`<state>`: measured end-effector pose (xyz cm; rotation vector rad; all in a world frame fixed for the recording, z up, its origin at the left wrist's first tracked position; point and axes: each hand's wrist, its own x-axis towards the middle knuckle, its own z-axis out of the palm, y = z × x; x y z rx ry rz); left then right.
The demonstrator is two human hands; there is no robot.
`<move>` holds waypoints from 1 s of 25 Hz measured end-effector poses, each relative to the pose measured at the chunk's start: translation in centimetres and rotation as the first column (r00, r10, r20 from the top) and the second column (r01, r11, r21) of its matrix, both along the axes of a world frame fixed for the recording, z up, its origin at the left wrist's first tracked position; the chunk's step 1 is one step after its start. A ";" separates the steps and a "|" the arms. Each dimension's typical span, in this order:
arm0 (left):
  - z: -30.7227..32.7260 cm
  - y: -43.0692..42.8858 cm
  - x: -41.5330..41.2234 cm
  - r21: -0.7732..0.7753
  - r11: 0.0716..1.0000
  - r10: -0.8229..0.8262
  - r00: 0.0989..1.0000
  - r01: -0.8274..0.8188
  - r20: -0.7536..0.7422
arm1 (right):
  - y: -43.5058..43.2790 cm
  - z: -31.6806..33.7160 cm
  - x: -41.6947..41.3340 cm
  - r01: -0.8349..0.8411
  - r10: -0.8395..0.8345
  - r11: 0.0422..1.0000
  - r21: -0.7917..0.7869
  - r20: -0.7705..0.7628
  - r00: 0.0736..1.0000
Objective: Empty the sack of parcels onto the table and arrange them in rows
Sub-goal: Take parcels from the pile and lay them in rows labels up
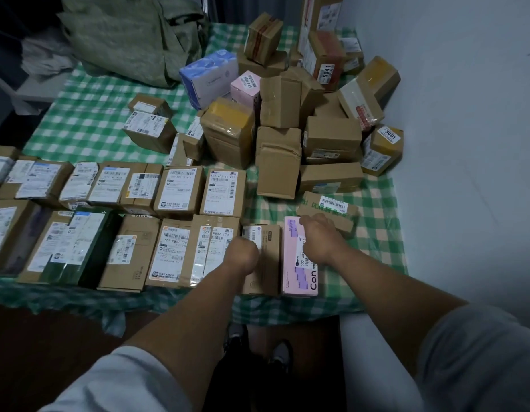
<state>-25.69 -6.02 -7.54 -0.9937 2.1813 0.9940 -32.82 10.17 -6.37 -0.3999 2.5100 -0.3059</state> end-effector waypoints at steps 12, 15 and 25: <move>2.8 -3.6 -6.3 0.275 0.947 0.228 0.949 -0.165 -0.216 | -1.9 4.8 -4.9 0.157 -0.159 0.986 -0.060 -0.031 0.987; 3.2 -4.7 -8.5 0.344 0.921 0.284 0.919 -0.182 -0.273 | -3.0 5.8 -6.0 0.204 -0.206 0.977 -0.060 -0.042 0.978; 4.6 -6.5 -14.0 0.477 0.865 0.309 0.913 -0.155 -0.265 | -6.0 5.4 -10.2 0.400 -0.394 0.904 -0.150 0.070 0.917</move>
